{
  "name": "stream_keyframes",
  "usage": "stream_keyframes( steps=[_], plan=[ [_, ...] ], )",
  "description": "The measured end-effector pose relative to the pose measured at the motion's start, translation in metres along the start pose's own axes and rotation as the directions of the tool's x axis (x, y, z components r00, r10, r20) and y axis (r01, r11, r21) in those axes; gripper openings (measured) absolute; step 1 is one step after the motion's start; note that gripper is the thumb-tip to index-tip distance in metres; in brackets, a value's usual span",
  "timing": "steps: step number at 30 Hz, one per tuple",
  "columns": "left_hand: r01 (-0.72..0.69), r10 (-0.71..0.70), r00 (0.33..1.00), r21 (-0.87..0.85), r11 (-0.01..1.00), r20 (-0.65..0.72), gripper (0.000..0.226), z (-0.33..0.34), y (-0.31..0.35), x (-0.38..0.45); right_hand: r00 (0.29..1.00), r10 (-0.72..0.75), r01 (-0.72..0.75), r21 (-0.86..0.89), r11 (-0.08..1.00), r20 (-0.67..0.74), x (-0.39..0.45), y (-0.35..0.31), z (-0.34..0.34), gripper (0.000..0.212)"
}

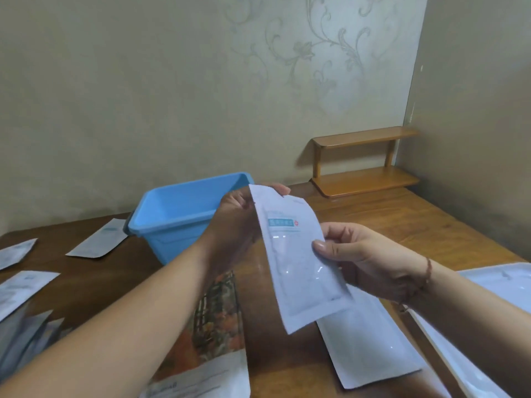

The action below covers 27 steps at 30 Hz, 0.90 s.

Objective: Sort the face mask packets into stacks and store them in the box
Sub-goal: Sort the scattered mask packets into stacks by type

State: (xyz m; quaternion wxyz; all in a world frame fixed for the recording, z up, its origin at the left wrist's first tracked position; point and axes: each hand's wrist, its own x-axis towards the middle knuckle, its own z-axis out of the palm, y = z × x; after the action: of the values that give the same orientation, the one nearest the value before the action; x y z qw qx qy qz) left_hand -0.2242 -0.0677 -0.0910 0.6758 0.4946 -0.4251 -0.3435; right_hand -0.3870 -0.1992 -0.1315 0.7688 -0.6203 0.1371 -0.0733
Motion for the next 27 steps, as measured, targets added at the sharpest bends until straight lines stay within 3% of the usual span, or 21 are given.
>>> stream_keyframes(
  steps=[3, 5, 7, 9, 13, 16, 21, 27],
  plan=[
    [0.267, -0.268, 0.962, 0.019, 0.963, 0.053, 0.039, -0.007, -0.008, 0.012, 0.988, 0.056, -0.07, -0.098, 0.993, -0.143, -0.025, 0.0, -0.023, 0.034],
    [0.363, -0.393, 0.915, 0.246, 0.899, 0.085, 0.048, -0.007, -0.015, 0.018, 0.964, 0.103, -0.152, -0.189, 0.97, -0.245, -0.043, 0.006, -0.034, 0.036],
    [0.284, -0.416, 0.904, 0.583, 0.761, 0.101, 0.026, 0.002, -0.027, 0.023, 0.938, 0.102, -0.212, -0.318, 0.924, -0.331, -0.057, 0.015, -0.036, 0.038],
    [0.189, -0.41, 0.906, 0.763, 0.619, 0.108, 0.013, 0.014, -0.043, 0.026, 0.905, 0.058, -0.262, -0.446, 0.856, -0.421, -0.066, 0.025, -0.035, 0.053],
    [0.095, -0.389, 0.916, 0.89, 0.446, 0.097, 0.007, 0.032, -0.064, 0.03, 0.88, -0.137, -0.266, -0.711, 0.651, -0.454, -0.069, 0.037, -0.031, 0.073],
    [0.015, -0.378, 0.921, 0.962, 0.272, 0.093, 0.016, 0.037, -0.072, 0.032, 0.88, -0.211, -0.275, -0.819, 0.503, -0.425, -0.064, 0.039, -0.027, 0.069],
    [0.037, -0.462, 0.884, 0.973, 0.228, 0.075, 0.025, 0.033, -0.082, 0.031, 0.898, -0.218, -0.28, -0.879, 0.386, -0.381, -0.055, 0.042, -0.029, 0.046],
    [0.068, -0.441, 0.897, 0.969, 0.236, 0.045, 0.016, 0.031, -0.09, 0.028, 0.915, -0.214, -0.29, -0.928, 0.234, -0.341, -0.051, 0.041, -0.03, 0.038]
  ],
)
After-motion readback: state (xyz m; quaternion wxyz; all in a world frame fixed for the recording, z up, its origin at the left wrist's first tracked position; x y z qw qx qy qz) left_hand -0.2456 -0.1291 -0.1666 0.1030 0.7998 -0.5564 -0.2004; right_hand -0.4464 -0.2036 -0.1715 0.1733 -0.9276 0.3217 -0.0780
